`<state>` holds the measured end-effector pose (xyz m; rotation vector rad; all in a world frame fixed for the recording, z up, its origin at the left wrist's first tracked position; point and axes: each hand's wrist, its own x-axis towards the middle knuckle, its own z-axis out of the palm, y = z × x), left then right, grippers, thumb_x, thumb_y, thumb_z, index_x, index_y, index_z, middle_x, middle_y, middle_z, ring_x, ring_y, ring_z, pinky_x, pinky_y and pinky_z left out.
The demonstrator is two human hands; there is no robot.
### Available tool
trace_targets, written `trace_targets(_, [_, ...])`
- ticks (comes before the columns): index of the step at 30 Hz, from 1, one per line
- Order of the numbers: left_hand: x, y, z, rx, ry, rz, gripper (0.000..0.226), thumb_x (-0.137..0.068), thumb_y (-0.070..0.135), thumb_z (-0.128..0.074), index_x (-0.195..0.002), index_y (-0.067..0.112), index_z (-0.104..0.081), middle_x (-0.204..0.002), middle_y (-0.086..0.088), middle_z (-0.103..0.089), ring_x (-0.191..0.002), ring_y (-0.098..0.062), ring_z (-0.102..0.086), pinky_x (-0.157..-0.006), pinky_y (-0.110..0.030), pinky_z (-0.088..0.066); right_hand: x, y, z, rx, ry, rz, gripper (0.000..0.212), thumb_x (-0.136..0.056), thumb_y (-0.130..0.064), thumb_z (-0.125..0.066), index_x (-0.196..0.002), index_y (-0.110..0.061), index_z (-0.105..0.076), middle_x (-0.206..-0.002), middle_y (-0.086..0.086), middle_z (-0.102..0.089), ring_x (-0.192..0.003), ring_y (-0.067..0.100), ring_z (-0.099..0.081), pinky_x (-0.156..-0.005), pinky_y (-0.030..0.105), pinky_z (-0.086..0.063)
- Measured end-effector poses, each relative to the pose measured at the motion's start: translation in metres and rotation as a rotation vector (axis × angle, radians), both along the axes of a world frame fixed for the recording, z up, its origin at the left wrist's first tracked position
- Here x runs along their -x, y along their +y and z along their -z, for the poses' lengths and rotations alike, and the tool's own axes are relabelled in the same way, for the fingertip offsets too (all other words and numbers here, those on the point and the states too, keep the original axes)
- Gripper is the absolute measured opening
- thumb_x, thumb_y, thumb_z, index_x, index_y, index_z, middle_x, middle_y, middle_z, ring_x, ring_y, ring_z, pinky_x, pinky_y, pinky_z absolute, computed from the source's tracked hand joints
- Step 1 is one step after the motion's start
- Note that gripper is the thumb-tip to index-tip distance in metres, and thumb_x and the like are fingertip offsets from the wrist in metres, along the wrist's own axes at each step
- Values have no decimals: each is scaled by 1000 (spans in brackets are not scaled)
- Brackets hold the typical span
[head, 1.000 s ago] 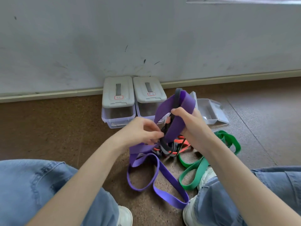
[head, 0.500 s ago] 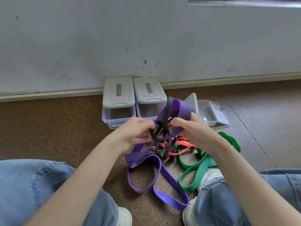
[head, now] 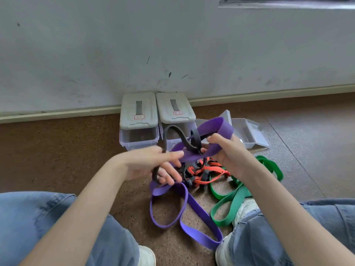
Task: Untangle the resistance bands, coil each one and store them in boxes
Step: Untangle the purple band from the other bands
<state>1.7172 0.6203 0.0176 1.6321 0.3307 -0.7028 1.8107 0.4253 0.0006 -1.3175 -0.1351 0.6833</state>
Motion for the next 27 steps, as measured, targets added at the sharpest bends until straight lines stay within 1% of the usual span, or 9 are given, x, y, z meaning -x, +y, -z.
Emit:
trace_targets(4, [-4, 0, 7, -49, -8, -239, 74, -60, 50, -75, -114, 4, -53, -95, -14, -72, -68, -13, -70, -59, -24, -56, 1, 0, -3, -9, -32, -3, 32, -68, -6, -63, -100, -4, -56, -88, 13, -66, -89, 29, -68, -84, 42, -55])
trace_targets(7, [-8, 10, 14, -429, -229, -480, 89, -67, 38, -80, -139, 20, -31, -127, -9, -49, -96, -18, -63, -85, -40, -54, 0, -2, -5, 20, -48, 13, 21, -80, 1, -59, -99, -5, -55, -83, 8, -63, -79, 19, -68, -81, 38, -56])
trace_targets(9, [-9, 6, 18, -742, -480, -289, 100, -70, 30, -80, -146, 33, -15, -147, -6, -27, -125, -25, -42, -106, -45, -37, 1, 0, -6, 15, -51, -2, 20, -82, 4, -56, -99, -7, -54, -80, 5, -61, -74, 14, -68, -79, 36, -56])
trace_targets(11, [-8, -7, 19, -880, -657, -12, 82, -75, 28, -75, -142, 35, -29, -143, 0, -39, -128, -22, -38, -105, -40, -33, 3, 5, -7, 8, -57, -31, 23, -83, 4, -56, -103, -6, -54, -85, 7, -61, -77, 15, -67, -83, 39, -56])
trace_targets(14, [-5, -14, 17, -733, -657, 77, 18, -86, 25, -64, -102, 19, -65, -85, -1, -73, -78, -8, -67, -79, -29, -51, 3, 6, -6, 106, -76, 8, 24, -83, 1, -58, -105, -8, -54, -96, 13, -62, -92, 24, -67, -90, 45, -52])
trace_targets(17, [-8, -15, 3, -447, -669, -22, 25, -88, 26, -60, -79, 4, -67, -57, 0, -68, -47, -7, -60, -57, -16, -48, 0, 0, 0, 310, -122, 49, 20, -83, -2, -58, -102, -5, -58, -103, 20, -66, -97, 30, -66, -92, 45, -51])
trace_targets(21, [-14, 3, -19, -101, -860, -612, 24, -91, 32, -52, -78, 16, -64, -59, 3, -68, -52, -8, -63, -57, -22, -52, -2, -5, 10, 433, -77, 78, 15, -82, 0, -57, -97, -2, -61, -95, 18, -68, -89, 27, -68, -84, 40, -55])
trace_targets(23, [-12, 16, -18, -311, -740, -681, 25, -94, 29, -50, -75, 18, -63, -69, -1, -70, -69, -15, -67, -65, -30, -54, -2, -6, 12, 444, -81, 100, 14, -82, -1, -58, -96, 0, -61, -94, 21, -68, -93, 29, -67, -85, 41, -54])
trace_targets(27, [-3, 23, 1, -991, 11, 60, 42, -90, 42, -54, -101, 3, -65, -89, -18, -63, -72, -22, -59, -50, -25, -34, 0, -2, -2, 470, -280, 23, 11, -77, -4, -63, -88, -3, -62, -95, 24, -67, -84, 27, -66, -73, 35, -52])
